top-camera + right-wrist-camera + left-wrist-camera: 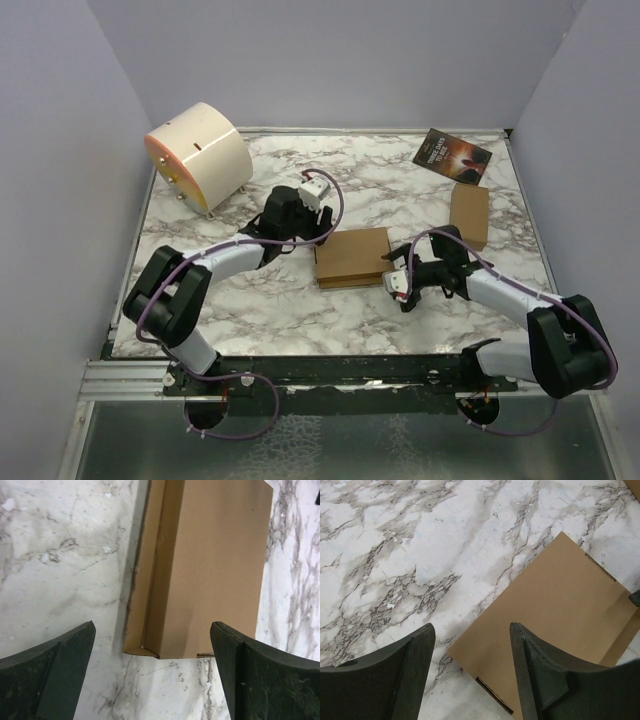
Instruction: Fold the paper box
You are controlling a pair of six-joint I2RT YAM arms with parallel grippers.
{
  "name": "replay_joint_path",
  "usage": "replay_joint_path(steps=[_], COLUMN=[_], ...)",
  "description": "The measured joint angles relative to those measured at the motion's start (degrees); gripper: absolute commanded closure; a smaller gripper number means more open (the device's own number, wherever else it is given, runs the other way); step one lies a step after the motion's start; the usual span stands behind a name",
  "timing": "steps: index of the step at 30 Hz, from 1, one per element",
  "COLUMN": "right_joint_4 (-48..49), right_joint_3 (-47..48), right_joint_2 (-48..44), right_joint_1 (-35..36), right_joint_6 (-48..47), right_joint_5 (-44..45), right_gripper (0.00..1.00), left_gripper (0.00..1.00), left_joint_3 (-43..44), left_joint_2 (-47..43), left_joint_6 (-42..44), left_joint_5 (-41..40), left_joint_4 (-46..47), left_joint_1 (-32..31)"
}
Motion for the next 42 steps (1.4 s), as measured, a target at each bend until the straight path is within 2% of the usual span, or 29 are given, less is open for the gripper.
replay_joint_path(steps=[9, 16, 21, 25, 33, 39, 41, 42], right_joint_4=[9.77, 12.52, 12.90, 12.85, 11.76, 11.47, 11.28, 10.95], right_joint_3=[-0.87, -1.49, -1.46, -1.44, -0.59, -0.11, 0.09, 0.28], right_joint_2=[2.58, 3.89, 4.59, 4.94, 5.99, 6.10, 6.10, 6.10], right_joint_1=[2.27, 3.85, 4.07, 4.11, 4.15, 4.17, 4.17, 4.17], right_joint_6=[0.11, 0.37, 1.18, 1.75, 2.69, 2.95, 3.06, 3.13], right_joint_5=[2.89, 4.74, 5.29, 5.53, 5.86, 5.86, 5.86, 5.86], right_gripper=[0.05, 0.21, 0.30, 0.43, 0.63, 0.72, 0.72, 0.69], left_gripper=[0.38, 0.41, 0.41, 0.41, 0.41, 0.41, 0.41, 0.41], left_joint_3=[10.40, 18.69, 19.04, 19.04, 19.45, 19.87, 19.87, 19.87], left_joint_2=[11.34, 19.67, 22.10, 22.32, 22.69, 22.97, 22.97, 22.97], left_joint_6=[3.48, 6.80, 8.92, 10.14, 11.19, 11.65, 11.67, 11.67], left_joint_5=[-0.15, 2.40, 5.29, 7.02, 8.74, 8.92, 8.96, 9.01], left_joint_4=[-1.40, -4.66, -7.69, -8.39, -9.14, -9.42, -9.42, -9.42], left_joint_1=[0.72, 0.76, 0.76, 0.87, 1.01, 0.96, 0.96, 0.94])
